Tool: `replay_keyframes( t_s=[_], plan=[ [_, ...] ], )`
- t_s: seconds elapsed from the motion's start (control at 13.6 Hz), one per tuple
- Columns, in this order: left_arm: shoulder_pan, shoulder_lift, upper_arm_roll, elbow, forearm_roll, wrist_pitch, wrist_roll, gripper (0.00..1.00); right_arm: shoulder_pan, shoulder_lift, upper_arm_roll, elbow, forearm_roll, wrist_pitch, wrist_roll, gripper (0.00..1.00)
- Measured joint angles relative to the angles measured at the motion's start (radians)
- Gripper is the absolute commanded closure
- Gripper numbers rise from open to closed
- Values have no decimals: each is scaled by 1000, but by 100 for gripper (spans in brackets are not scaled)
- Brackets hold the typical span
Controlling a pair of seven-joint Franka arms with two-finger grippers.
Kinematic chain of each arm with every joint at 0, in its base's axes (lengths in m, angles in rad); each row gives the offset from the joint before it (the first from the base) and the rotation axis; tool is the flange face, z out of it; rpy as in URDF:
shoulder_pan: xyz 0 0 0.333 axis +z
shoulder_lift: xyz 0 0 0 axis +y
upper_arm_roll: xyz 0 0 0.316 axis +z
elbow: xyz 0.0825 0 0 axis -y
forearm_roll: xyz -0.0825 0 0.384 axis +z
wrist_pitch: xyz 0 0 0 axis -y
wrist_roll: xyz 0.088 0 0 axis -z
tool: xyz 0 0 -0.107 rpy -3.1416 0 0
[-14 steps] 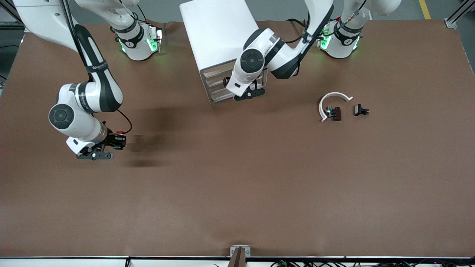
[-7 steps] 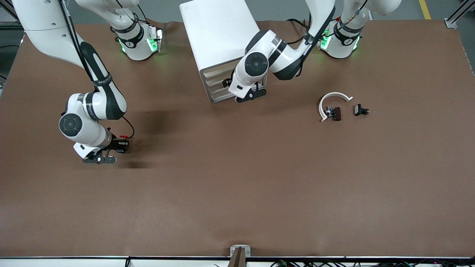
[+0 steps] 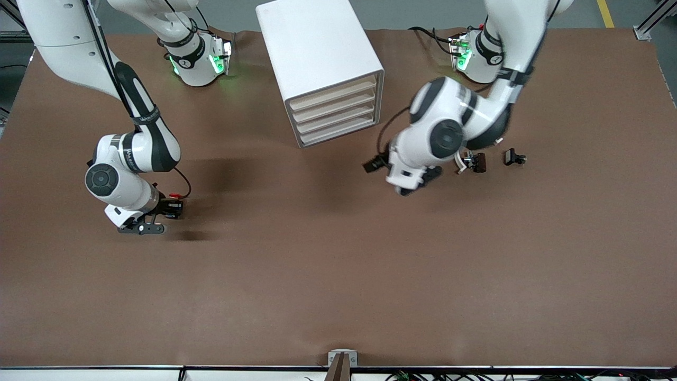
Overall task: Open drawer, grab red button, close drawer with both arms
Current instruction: 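Lower the red button beside the yellow button while the left gripper withdraws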
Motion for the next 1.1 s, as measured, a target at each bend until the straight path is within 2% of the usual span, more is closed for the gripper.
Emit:
replay_keyframes(
  t_s=[0.07, 0.15, 0.37, 0.51, 0.66, 0.95, 1.1],
  plan=[
    [53, -3, 0, 42, 23, -48, 4, 0, 0, 0, 0, 0, 0, 0, 0, 27],
    [102, -5, 0, 86, 44, -83, 10, 0, 0, 0, -1, 1, 0, 0, 0, 0],
    [225, -11, 0, 192, 158, -139, 16, 0, -1, 0, -1, 7, 0, 0, 0, 0],
    [298, -12, -1, 240, 249, -150, 44, 0, 0, 0, -1, 14, 0, -3, 0, 0],
    [356, -17, 0, 272, 286, -154, 79, 0, 0, -10, 0, 30, 0, -35, 0, 0],
    [454, -84, 1, 292, 337, -225, 289, 0, 1, -87, 5, 89, 0, -169, 11, 0],
    [525, -137, 2, 294, 341, -279, 451, 0, 10, -146, 10, 148, 0, -311, 30, 0]
  ],
)
